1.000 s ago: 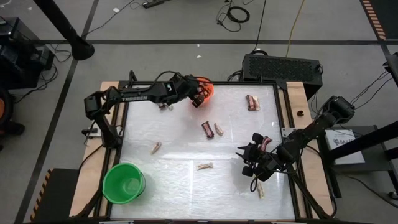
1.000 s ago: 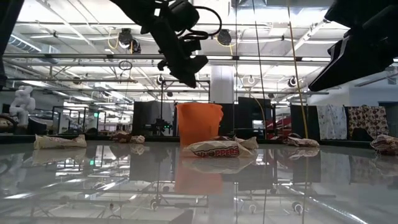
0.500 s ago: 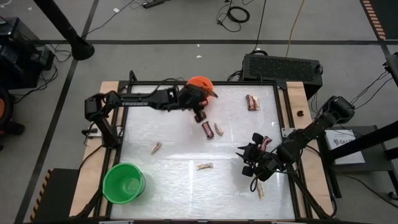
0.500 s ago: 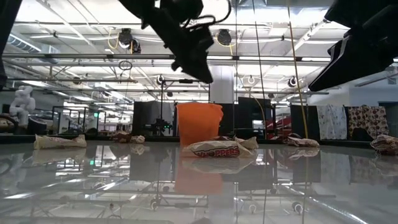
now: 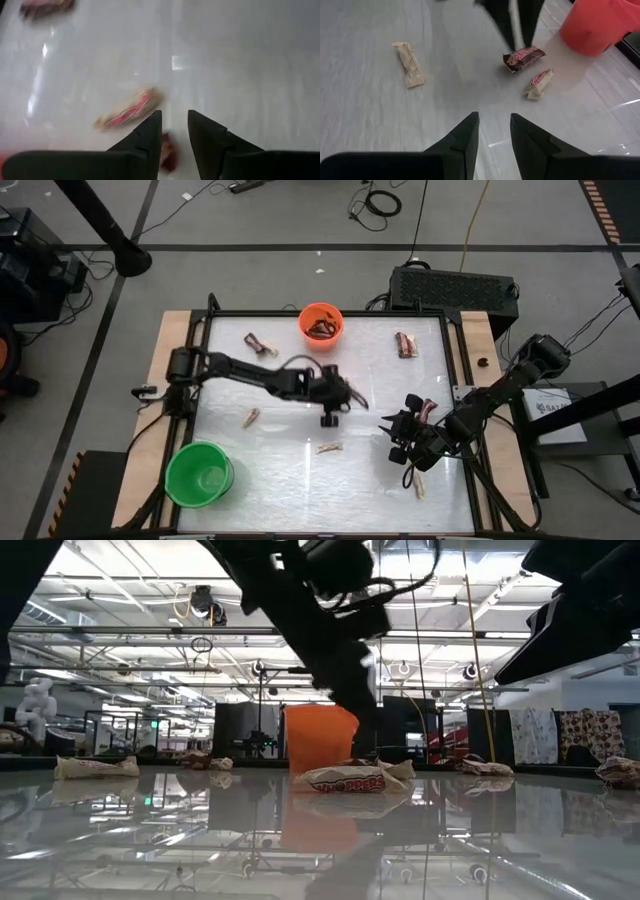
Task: Sort candy by brand, put in halloween buckets
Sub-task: Put the brown chocolate bar into the orange bucket
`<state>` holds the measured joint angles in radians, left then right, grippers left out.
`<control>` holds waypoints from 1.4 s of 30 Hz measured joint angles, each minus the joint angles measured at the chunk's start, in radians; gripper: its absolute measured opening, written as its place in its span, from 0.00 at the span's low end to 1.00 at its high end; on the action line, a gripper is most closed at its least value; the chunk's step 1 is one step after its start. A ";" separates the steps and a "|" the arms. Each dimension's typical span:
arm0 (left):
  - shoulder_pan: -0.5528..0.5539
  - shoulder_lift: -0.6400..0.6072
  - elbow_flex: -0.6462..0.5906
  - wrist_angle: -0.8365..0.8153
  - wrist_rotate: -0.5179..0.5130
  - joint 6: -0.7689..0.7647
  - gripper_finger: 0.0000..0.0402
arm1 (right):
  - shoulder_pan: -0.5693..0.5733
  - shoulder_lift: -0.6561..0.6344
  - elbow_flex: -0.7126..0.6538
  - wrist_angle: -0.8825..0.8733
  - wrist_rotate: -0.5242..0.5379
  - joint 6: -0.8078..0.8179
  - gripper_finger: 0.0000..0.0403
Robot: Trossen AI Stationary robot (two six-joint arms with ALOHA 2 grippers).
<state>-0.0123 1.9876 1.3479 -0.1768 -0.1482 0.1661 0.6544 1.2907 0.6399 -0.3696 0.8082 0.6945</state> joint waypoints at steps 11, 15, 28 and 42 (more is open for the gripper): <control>-0.084 0.081 0.000 0.063 -0.219 0.086 0.27 | 0.000 0.000 0.000 -0.001 0.002 0.000 0.26; -0.088 0.081 0.000 0.095 -0.243 0.105 0.36 | 0.000 0.000 0.000 -0.001 0.002 -0.001 0.26; -0.076 0.178 0.004 0.141 -0.328 0.083 0.72 | 0.000 0.000 0.000 -0.001 0.002 -0.003 0.26; -0.078 0.186 0.004 0.104 -0.362 -0.060 0.70 | 0.000 0.000 0.000 -0.002 0.001 0.000 0.26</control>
<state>-0.0902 2.1735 1.3521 -0.0728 -0.5100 0.1065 0.6544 1.2907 0.6399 -0.3719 0.8089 0.6945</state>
